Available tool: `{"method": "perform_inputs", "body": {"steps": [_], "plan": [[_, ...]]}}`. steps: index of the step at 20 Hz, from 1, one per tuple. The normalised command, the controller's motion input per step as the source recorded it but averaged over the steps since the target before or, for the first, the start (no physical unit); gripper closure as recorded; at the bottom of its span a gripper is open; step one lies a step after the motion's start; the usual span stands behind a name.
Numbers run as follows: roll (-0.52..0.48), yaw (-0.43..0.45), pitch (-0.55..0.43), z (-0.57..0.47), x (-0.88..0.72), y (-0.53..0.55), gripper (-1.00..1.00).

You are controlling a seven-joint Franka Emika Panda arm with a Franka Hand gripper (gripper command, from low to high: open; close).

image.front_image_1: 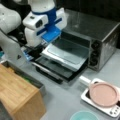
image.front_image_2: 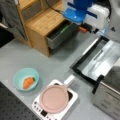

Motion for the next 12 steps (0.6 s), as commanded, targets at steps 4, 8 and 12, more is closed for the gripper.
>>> {"method": "perform_inputs", "body": {"steps": [4, 8, 12], "plan": [[-0.023, 0.233, 0.072, 0.03, 0.10, 0.00, -1.00], [-0.019, 0.241, 0.052, 0.05, 0.39, 0.01, -1.00], [-0.038, 0.235, 0.023, -0.01, 0.56, 0.01, -1.00]]}}
